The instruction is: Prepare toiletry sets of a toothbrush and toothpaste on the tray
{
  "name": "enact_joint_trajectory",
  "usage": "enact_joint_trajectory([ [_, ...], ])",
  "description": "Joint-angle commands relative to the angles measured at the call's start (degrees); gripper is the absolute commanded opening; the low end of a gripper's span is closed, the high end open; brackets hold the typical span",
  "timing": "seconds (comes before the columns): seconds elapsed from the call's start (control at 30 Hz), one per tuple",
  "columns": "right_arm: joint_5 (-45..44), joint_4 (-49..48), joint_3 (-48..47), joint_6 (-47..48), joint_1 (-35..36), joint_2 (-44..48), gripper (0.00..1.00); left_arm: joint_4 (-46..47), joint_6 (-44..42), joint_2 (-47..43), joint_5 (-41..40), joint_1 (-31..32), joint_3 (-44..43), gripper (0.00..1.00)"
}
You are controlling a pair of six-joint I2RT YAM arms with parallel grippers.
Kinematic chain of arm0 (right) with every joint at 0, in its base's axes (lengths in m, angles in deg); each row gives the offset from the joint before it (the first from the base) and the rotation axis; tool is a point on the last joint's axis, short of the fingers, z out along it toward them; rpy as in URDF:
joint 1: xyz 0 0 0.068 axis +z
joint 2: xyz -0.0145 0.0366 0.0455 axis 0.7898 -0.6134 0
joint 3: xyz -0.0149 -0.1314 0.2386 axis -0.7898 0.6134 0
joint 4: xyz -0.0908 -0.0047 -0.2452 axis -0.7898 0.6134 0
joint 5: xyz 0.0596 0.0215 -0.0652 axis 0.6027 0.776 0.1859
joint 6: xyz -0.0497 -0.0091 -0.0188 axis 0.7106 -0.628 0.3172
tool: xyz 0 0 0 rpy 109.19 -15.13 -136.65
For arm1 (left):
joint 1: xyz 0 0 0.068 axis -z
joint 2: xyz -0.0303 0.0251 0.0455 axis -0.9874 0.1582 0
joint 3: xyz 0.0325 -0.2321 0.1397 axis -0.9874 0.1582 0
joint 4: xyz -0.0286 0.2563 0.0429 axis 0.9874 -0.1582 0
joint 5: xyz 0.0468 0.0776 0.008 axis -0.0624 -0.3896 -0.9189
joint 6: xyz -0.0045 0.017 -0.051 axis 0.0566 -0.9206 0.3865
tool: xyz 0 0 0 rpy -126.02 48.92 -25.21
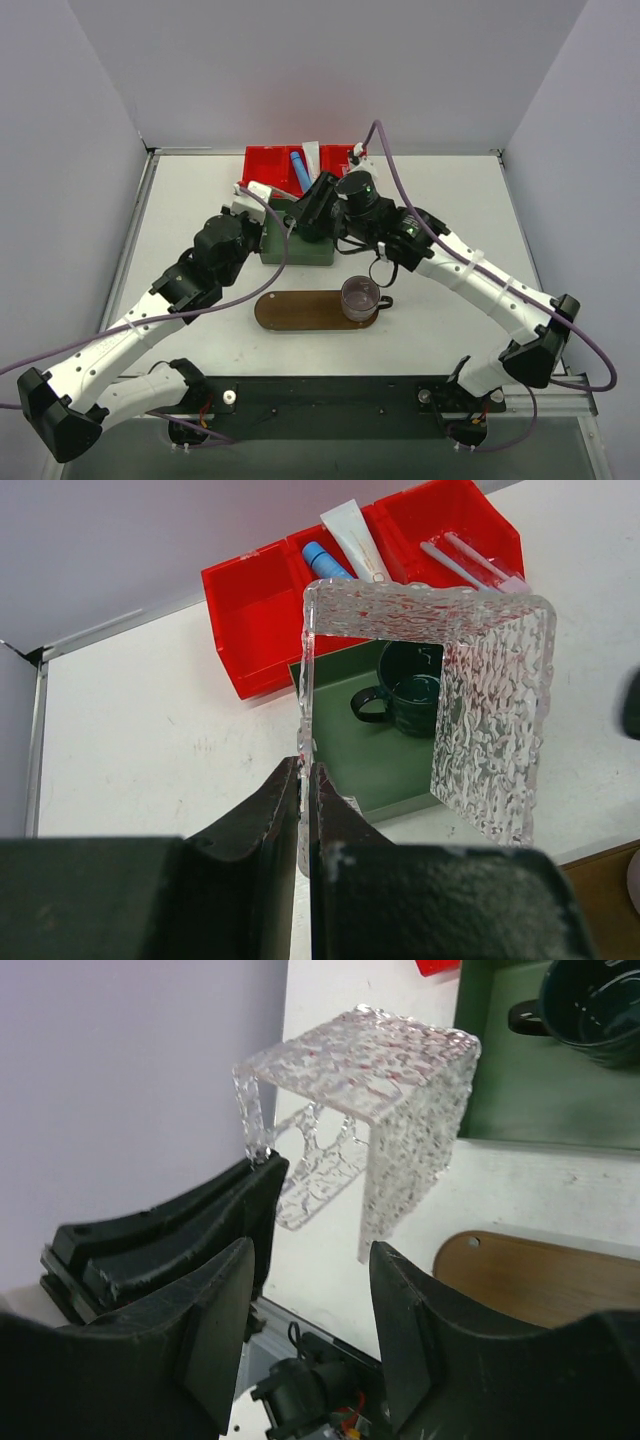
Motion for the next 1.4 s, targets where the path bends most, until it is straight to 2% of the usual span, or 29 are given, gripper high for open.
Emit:
enact_joint_trajectory([
  [0.0,0.5,-4.6,-5.2,-3.1,0.2,-4.3,0.45,6.4,-1.3,-1.7,-3.0,2.2,-0.6,0.00],
  [0.2,1.6,-9.5,-5.5,-5.7,0.2,-7.4,0.45,7.7,-2.1,-1.9,-2.6,4.4,0.4,0.00],
  [0.63,-0.7,-10.3,-6.7,-7.8,-0.4,-13.0,0.45,9.1,-3.9,-1.2,-4.2,7.0,1.4,0.00],
  [0.83,-2.3,-11.1,-6.9,-8.7,-0.3,-14.5,0.40,9.2,-4.8,-0.4,-5.5,8.3,1.5,0.00],
  [1.03,-3.6,-11.3,-6.9,-9.3,-0.1,-15.9,0.33,9.2,-6.1,0.6,-6.9,9.9,1.4,0.00],
  [1.13,-3.7,-11.4,-6.7,-9.6,-0.1,-16.2,0.24,9.2,-6.7,0.9,-7.6,10.7,1.4,0.00],
  [1.33,-4.1,-12.1,-6.0,-9.8,-0.2,-16.0,0.01,8.6,-7.7,0.9,-6.9,11.5,1.5,0.00],
  [1.37,-4.1,-12.7,-5.6,-9.9,-0.2,-16.0,0.00,8.5,-7.5,0.9,-6.6,11.5,1.3,0.00],
])
